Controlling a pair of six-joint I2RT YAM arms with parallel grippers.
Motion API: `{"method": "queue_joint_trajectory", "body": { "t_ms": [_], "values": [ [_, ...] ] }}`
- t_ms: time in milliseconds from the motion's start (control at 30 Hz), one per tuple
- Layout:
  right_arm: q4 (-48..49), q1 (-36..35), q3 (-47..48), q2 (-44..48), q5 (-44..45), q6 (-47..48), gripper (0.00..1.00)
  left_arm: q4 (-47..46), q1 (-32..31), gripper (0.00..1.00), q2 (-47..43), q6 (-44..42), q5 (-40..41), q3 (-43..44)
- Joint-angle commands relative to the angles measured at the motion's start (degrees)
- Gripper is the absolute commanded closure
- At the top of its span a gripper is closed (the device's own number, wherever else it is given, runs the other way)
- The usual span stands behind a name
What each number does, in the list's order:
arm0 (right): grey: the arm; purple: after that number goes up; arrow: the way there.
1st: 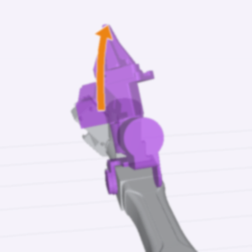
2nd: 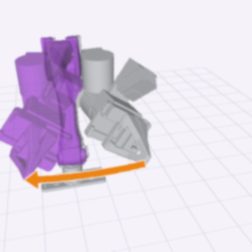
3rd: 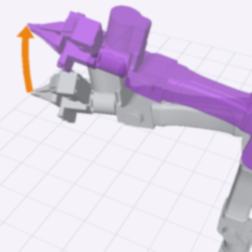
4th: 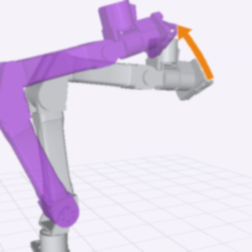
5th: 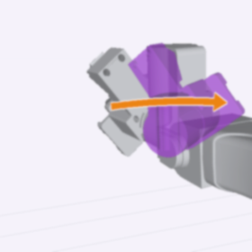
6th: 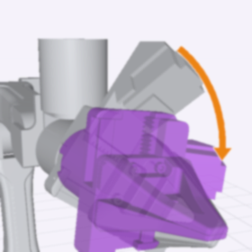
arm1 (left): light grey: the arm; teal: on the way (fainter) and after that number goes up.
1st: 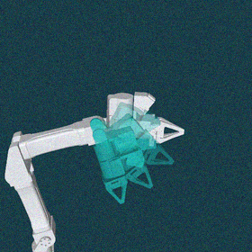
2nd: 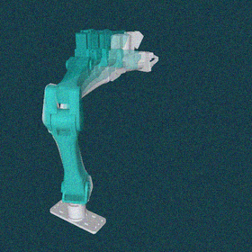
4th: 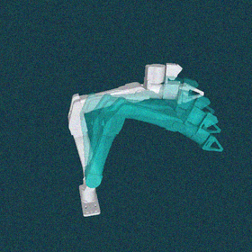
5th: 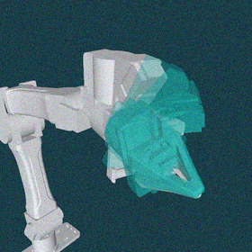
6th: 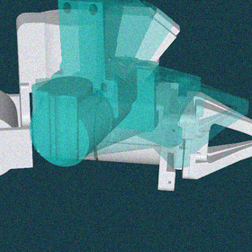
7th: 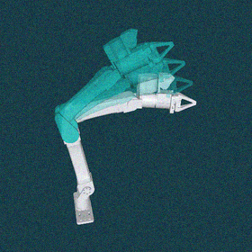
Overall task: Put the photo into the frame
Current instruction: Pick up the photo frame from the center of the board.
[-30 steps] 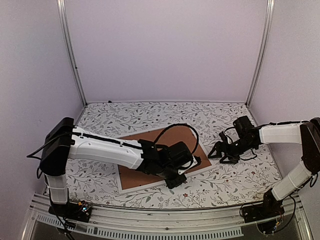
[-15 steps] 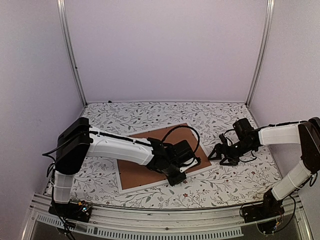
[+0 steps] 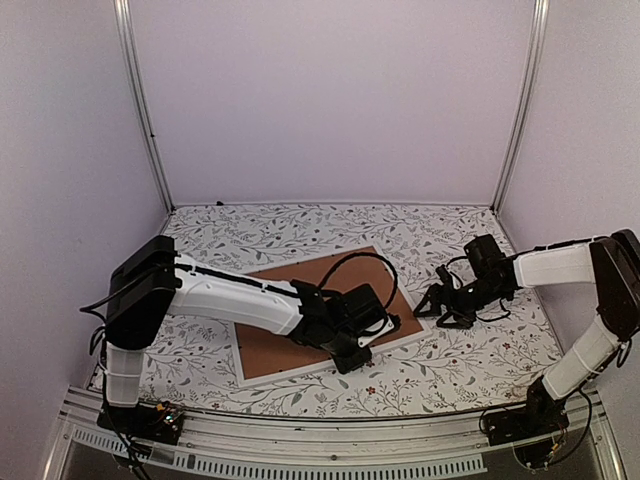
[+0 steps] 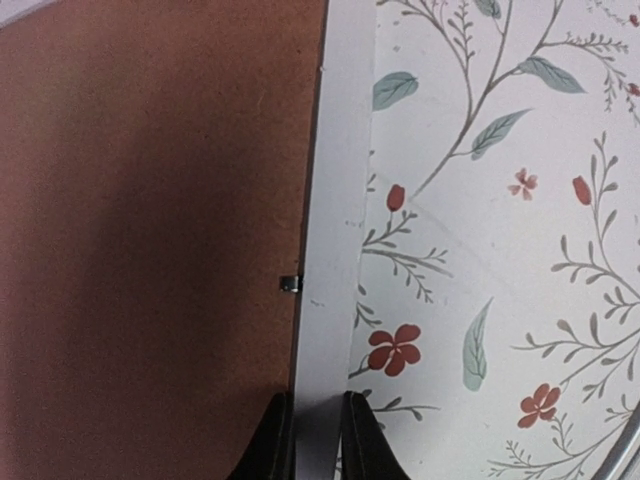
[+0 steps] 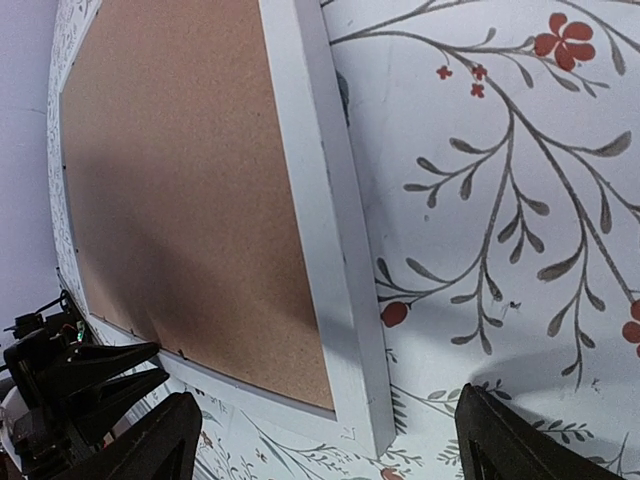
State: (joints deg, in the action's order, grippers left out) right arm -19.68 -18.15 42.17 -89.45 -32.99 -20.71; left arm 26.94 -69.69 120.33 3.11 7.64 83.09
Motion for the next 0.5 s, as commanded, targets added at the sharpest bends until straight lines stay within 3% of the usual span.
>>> {"method": "queue_joint_trajectory", "body": {
  "t_ms": [0, 467],
  "values": [
    [1.04, 0.38, 0.45, -2.92, -0.22, 0.36, 0.08, 3.47, 0.23, 1.0, -0.95, 1.73, 2.3, -1.44],
    [3.47, 0.4, -0.34, -4.94, -3.11, -0.29, 0.11, 1.85, 1.69, 1.0, -5.61, 2.07, -2.48, -1.17]
  ]
}}
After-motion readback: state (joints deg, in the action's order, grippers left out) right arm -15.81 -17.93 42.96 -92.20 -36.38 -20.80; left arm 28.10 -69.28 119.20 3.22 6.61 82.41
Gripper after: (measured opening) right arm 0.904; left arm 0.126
